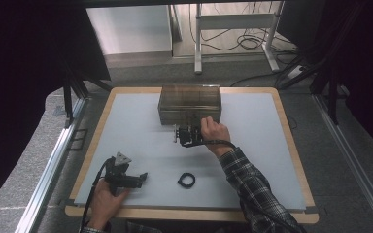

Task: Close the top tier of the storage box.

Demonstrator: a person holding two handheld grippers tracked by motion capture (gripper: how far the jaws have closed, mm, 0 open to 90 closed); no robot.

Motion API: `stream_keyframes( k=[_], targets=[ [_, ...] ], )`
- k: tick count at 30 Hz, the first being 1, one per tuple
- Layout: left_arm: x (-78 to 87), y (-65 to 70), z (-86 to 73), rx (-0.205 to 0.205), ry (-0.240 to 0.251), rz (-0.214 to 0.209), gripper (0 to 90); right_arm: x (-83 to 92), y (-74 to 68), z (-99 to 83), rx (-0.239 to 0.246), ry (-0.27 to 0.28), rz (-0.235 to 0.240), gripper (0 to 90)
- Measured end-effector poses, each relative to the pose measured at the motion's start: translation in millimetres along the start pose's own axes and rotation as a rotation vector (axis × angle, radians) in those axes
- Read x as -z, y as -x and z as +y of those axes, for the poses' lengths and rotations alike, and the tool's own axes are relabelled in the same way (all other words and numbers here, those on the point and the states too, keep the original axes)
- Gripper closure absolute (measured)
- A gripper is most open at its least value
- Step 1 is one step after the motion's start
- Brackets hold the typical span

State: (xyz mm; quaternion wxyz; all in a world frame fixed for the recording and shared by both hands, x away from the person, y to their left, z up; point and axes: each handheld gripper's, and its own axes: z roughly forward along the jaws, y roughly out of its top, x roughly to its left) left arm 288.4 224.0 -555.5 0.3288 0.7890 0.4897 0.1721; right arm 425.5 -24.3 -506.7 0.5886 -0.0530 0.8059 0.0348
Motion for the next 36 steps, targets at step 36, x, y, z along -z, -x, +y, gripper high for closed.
stream_keyframes(
  k=[36],
  targets=[
    [0.0,0.0,0.0,0.000,0.000,0.000,0.0,13.9,-5.9,-3.5,0.008,0.035,-0.015,80.2]
  ],
)
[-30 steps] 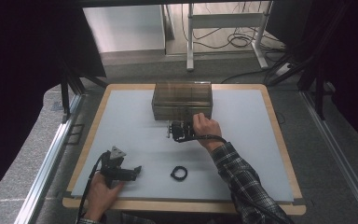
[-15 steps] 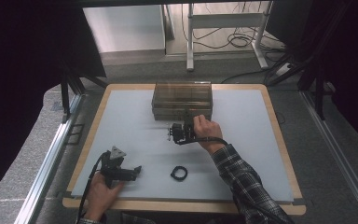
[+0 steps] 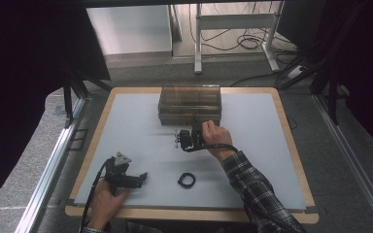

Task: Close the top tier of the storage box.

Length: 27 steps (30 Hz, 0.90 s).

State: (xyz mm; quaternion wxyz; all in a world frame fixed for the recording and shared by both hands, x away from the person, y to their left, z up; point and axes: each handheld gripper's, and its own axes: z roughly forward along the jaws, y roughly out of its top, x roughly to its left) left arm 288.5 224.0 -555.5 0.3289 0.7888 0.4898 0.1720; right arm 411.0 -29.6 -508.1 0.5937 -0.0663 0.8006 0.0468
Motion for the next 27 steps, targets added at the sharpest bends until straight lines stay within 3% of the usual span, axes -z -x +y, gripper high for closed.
stream_keyframes(
  k=[7,14,15,17,27],
  targets=[
    [0.0,0.0,0.0,0.000,0.000,0.000,0.0,1.9,1.1,-0.8,-0.003,0.006,0.010,75.8],
    [0.0,-0.2,0.1,-0.002,0.000,0.002,0.0,2.5,3.7,-3.8,-0.040,0.015,0.033,72.9],
    [0.1,-0.3,0.1,-0.004,0.000,0.002,0.0,2.2,3.4,-4.5,-0.045,0.026,0.006,72.6],
    [0.0,-0.2,0.1,-0.003,0.000,0.000,0.0,2.9,6.1,-5.3,-0.050,0.026,0.050,71.6],
    [0.0,-0.2,0.1,-0.003,0.000,0.001,0.0,8.2,15.0,-7.0,-0.102,0.054,0.110,65.7]
  ],
)
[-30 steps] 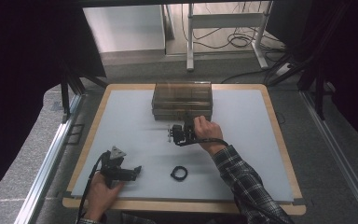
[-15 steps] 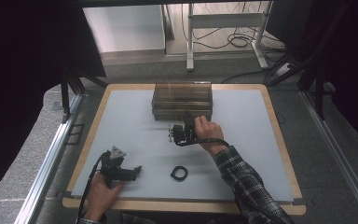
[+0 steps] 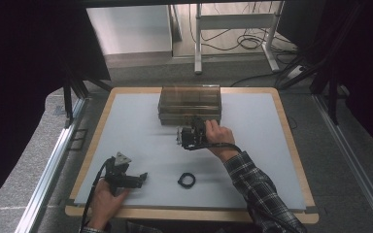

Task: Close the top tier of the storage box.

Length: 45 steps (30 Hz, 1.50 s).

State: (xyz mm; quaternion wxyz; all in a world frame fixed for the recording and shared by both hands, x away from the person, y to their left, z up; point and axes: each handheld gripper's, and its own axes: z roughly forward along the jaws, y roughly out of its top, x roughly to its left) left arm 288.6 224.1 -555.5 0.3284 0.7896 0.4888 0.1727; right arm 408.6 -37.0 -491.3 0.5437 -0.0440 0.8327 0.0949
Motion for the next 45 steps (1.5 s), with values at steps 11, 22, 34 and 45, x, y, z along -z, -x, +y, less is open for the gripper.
stream_keyframes(
  k=[11,22,34,45],
  targets=[
    [0.0,0.0,0.0,0.000,0.000,0.000,0.0,1.8,7.5,0.6,-0.040,0.030,0.081,62.0],
    [0.0,0.2,-0.1,0.003,0.000,-0.001,0.0,3.5,17.4,0.3,-0.088,0.053,0.168,60.9],
    [0.0,0.2,-0.1,0.003,0.000,-0.001,0.0,2.4,27.7,-3.3,-0.130,0.070,0.263,60.3],
    [-0.1,0.2,0.0,0.003,0.000,-0.001,0.0,2.2,38.1,-5.0,-0.159,0.090,0.329,60.3]
  ],
)
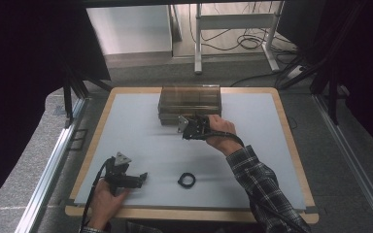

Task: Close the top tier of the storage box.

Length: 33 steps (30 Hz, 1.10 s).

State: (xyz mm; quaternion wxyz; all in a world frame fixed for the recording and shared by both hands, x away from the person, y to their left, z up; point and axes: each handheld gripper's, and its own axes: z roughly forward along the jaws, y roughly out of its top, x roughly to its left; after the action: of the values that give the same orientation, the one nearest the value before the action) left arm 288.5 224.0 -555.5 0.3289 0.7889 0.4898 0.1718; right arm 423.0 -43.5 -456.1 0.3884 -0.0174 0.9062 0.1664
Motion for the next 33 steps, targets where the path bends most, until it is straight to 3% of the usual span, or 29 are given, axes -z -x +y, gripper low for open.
stream_keyframes(
  k=[14,33],
  targets=[
    [-0.1,0.0,0.0,0.000,0.001,0.000,0.0,2.2,18.4,-5.0,-0.068,0.042,0.112,60.3],
    [0.0,0.0,0.0,0.000,0.001,0.000,0.0,3.7,46.3,-18.3,-0.220,0.100,0.275,59.2]
  ],
)
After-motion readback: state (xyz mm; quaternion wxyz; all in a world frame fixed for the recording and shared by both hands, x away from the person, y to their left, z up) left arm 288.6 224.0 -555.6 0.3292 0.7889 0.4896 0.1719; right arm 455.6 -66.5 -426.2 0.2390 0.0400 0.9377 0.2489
